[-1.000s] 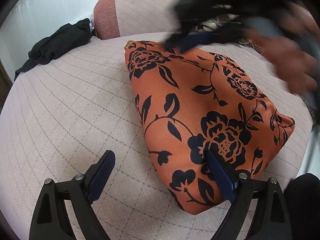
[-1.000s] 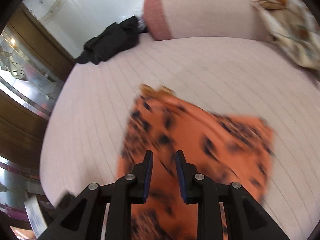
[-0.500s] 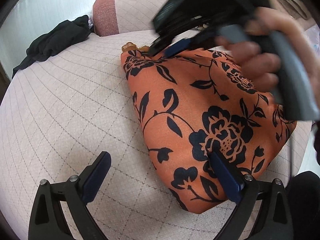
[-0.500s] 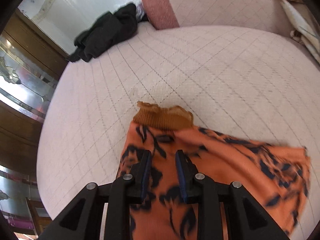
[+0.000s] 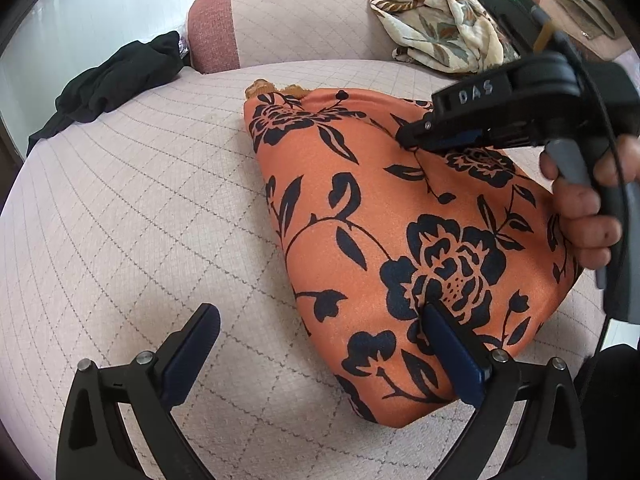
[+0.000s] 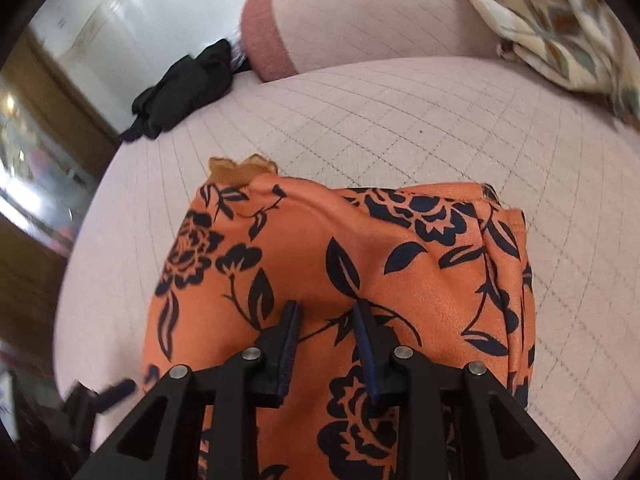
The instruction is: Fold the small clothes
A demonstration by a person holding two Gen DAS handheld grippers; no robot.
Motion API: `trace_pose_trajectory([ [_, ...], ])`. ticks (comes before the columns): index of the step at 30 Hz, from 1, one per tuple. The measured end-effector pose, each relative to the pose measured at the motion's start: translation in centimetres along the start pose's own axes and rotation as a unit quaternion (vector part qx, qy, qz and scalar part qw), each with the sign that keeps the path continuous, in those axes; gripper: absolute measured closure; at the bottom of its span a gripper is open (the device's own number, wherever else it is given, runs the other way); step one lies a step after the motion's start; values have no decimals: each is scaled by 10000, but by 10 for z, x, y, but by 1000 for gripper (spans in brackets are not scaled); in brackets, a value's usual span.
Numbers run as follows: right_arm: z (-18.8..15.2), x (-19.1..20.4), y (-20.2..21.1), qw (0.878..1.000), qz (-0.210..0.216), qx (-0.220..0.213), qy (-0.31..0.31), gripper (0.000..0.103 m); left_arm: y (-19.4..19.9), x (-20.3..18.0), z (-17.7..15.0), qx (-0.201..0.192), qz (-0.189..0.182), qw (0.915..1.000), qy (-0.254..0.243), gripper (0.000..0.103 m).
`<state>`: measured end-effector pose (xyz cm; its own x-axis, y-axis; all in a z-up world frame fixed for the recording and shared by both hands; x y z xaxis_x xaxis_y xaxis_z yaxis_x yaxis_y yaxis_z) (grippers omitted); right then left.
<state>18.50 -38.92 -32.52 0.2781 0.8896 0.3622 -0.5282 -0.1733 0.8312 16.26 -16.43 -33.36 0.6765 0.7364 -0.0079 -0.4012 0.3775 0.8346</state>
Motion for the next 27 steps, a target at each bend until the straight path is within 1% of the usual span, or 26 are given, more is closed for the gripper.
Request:
trace_pose_trajectory([
  [3,2,5,11,9999,-138,51,-4,72,0,1,-2,30,-15,10000,31,2],
  [6,-3,12,28,9997,-201,-61,101,72,0,0,-1,30,6,10000,15,2],
  [8,-12,9,46,9996,-212,-162,97,72,1,-1,-1,28,20,10000,0,2],
  [9,-22,6,54,9996,-206,-198,57,72,2,-1,-1,27,29,10000,-5,2],
  [11,-34,2,64,9996,-244,-172,19,72,3,-3,-2,29,37,10000,-2,2],
  [13,-45,-2,64,9994,-334,-70,20,71,5,-3,-3,41,39,10000,7,2],
  [15,-62,-11,54,9988,-463,178,54,71,6,-4,-4,56,44,10000,-8,2],
  [16,-66,-15,50,9986,-494,172,89,70,6,-3,-4,51,52,10000,-16,1],
  [17,-69,-17,50,9988,-466,72,125,70,6,-3,-5,40,64,10000,-27,2],
  [19,-69,-16,52,9990,-439,13,120,70,7,-3,-6,25,85,9999,-51,2],
  [23,-61,-18,55,9991,-370,193,-105,68,7,-3,-6,71,55,10000,-20,1],
  [27,-57,-20,64,9991,-320,140,-239,68,5,-4,-5,86,81,9999,-32,0],
])
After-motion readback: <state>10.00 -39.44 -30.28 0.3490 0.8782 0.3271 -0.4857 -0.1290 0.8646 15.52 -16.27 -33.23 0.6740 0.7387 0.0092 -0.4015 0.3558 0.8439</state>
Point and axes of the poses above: each gripper's, at about its wrist camera, not at the fingertips, and y roughly against the way its jaws point, x to its left, z to its top, the point moved 4 cm from there along -y, roughly the way its jaws point, and after that the axes turned 4 degrees about z, right-handed, at the moved point
